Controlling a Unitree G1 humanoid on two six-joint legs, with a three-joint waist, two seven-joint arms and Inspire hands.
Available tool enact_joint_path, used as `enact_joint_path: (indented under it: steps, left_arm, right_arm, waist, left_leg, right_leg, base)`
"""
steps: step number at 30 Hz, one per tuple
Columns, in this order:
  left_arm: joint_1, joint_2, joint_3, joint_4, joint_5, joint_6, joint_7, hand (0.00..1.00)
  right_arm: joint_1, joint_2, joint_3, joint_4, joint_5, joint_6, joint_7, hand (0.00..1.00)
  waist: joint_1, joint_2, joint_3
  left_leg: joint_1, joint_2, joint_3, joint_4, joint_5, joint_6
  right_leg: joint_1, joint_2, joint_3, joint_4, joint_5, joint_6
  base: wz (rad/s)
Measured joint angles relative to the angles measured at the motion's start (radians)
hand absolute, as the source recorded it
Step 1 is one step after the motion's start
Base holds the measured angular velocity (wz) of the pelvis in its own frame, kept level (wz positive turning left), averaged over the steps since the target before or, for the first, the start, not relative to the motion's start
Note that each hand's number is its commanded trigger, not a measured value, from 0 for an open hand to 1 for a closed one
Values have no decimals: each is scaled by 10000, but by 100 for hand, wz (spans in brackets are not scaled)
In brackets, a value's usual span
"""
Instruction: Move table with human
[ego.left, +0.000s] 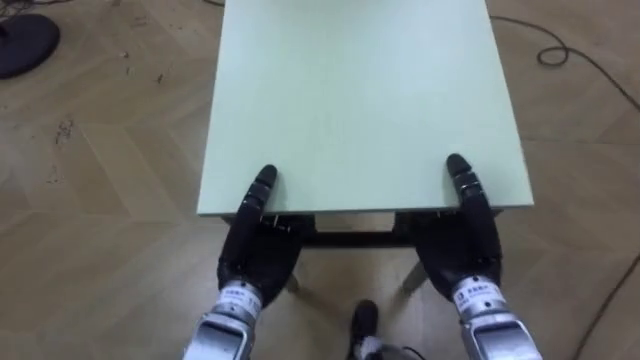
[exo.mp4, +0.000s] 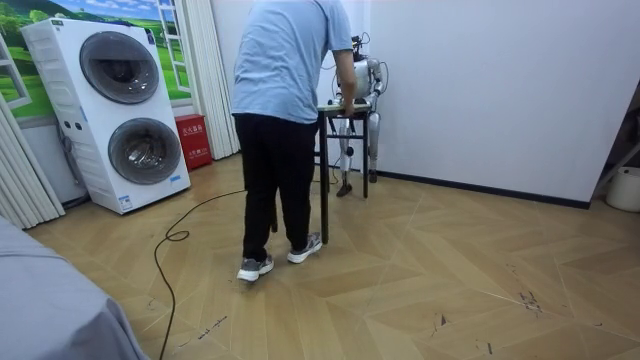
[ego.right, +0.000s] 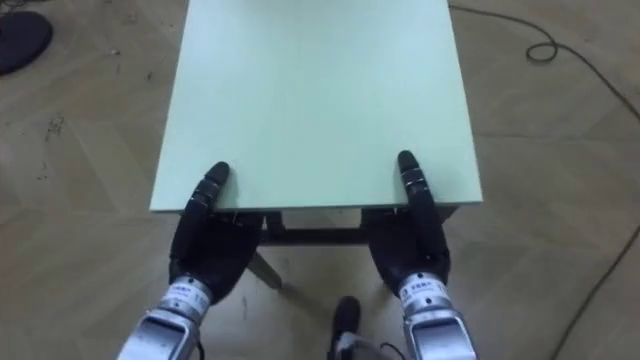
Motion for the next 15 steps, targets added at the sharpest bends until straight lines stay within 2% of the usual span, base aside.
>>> enact_joint_path:
  steps: [1, 2, 3, 4, 5, 6, 7, 8, 9, 12, 15]
  left_arm:
    - [89, 6, -18, 0, 4, 50, 11, 100]
    - [150, 146, -179, -3, 68, 82, 15, 100]
    - [109, 232, -335, -14, 123, 234, 110, 100]
    - [107, 237, -375, -27, 180, 293, 177, 100]
    - [124, 243, -375, -35, 240, 333, 229, 100]
    - [127, 285, -360, -68, 276, 332, 300, 100]
    - [125, 250, -351, -85, 383, 328, 344, 100]
    - [126, 187, -350, -88, 450, 327, 349, 100]
    - [126, 158, -356, -129, 564, 317, 350, 100]
    - [165, 376, -357, -166, 597, 219, 347, 100]
    - [279, 425, -320, -288, 646, 159, 347, 100]
  right_arm:
    - [153, 11, -6, 4, -2, 8, 10, 100]
    - [528, 8, -8, -1, 35, -5, 192, 100]
    - [917, 47, -63, -14, 68, -72, 472, 100]
    - [1054, 71, -49, -15, 104, -141, 565, 100]
    - [1127, 116, 16, -13, 283, -287, 606, 100]
    - [1091, 129, 129, -1, 377, -383, 569, 100]
    - [1049, 32, 229, -4, 385, -477, 549, 100]
    - [1027, 15, 211, -3, 400, -505, 544, 100]
    - [1019, 30, 200, 1, 425, -554, 529, 100]
    - [1034, 97, 381, 0, 417, -618, 530, 100]
    - [1065, 137, 501, -1, 436, -757, 536, 100]
  waist:
    - [-3, 13, -3]
    - [-103, 14, -4]
    - [-187, 13, -6]
    - [-188, 11, -7]
    - [-145, -19, -10]
    - [-46, -119, -19]
    - [180, -102, -45]
    - [302, -78, -60]
    - [479, -66, -70]
    - [449, -154, -96]
    - [435, -168, -106]
  left_leg:
    - [24, 165, 196, 0, 57, 35]
    - [28, 573, 555, -59, 230, -12]
    - [12, 943, 884, -153, 504, -336]
    - [8, 1049, 975, -175, 584, -443]
    - [7, 1047, 973, -149, 691, -542]
    - [-20, 931, 943, -71, 742, -645]
    - [-90, 728, 891, -175, 879, -729]
    - [-111, 632, 792, -311, 975, -695]
    - [-88, 576, 563, -630, 1176, -643]
    - [218, 635, 402, -1478, 1655, -637]
    - [511, 692, 440, -1881, 1771, -632]
  right_leg:
    - [-56, -52, 279, 874, -615, -247]
    - [21, -161, 707, 2388, -1926, -291]
    - [323, -433, 1083, 3831, -3217, -157]
    - [568, -542, 1303, 4366, -3731, -64]
    - [1165, -743, 1696, 4770, -4554, 235]
    - [1537, -748, 1810, 4333, -4964, 417]
    - [1650, -611, 1773, 3713, -5003, 309]
    - [1675, -520, 1788, 3451, -4848, 69]
    - [1818, -358, 1759, 2910, -4514, -9]
    - [2405, -70, 1622, 1694, -3870, -14]
    - [2766, 71, 1577, 1077, -3652, 32]
  base:
    - [47]
    - [76]
    - [88]
    - [69]
    - [17]
    - [-11]
    - [-31]
    - [-40]
    - [-27]
    - [-3]
    - [-6]
